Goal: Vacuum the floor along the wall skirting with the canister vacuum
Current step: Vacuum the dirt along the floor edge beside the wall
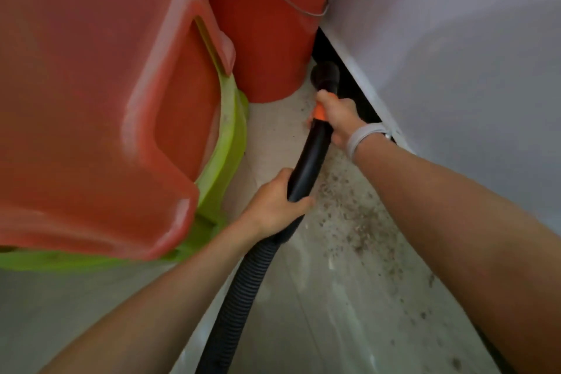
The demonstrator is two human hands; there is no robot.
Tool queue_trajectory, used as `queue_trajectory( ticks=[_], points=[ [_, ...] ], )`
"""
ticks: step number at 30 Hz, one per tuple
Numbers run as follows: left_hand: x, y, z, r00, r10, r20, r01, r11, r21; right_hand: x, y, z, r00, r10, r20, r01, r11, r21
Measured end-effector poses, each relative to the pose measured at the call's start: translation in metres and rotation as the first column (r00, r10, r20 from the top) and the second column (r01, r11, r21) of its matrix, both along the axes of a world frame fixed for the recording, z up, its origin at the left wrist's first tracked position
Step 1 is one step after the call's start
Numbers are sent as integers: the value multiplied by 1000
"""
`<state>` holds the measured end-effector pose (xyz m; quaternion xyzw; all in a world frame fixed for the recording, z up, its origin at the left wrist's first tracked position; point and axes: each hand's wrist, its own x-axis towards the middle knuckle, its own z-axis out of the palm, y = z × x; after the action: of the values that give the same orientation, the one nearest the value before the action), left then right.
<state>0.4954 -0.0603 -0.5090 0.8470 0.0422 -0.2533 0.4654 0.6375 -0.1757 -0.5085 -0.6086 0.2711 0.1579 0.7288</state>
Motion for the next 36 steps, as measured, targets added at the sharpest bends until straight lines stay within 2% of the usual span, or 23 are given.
queue_trajectory(
  ticks=[3,6,10,13,17,20,23,26,32,36],
  points=[
    [21,-3,-16,986,-8,169,-20,987,162,28,-10,-9,998,4,61,-5,1000,19],
    [42,-4,-26,961,21,278,-76,979,189,51,-6,-11,994,37,99,-40,999,22],
    [52,-1,-39,939,17,345,-105,965,239,63,-5,-17,993,73,95,-79,995,68],
    [48,-2,-43,929,44,368,-132,967,218,60,-5,-21,992,66,107,-78,991,113],
    [25,-2,-49,940,35,338,-113,970,214,43,-3,-40,993,77,86,-83,994,68],
    [19,5,-54,960,17,280,-93,962,257,32,4,-61,998,55,12,-56,994,94],
    [35,7,-60,955,6,295,-91,957,274,44,4,-68,999,11,35,-15,992,128],
    [42,0,-66,949,-45,313,-70,936,346,53,-3,-74,999,39,30,-43,989,145],
    [42,-2,-73,934,-127,333,-62,863,502,49,-6,-84,1000,9,-27,1,939,345],
    [32,-6,-68,948,-135,289,-21,878,478,34,-14,-89,997,38,-69,-5,904,427]
  ],
)
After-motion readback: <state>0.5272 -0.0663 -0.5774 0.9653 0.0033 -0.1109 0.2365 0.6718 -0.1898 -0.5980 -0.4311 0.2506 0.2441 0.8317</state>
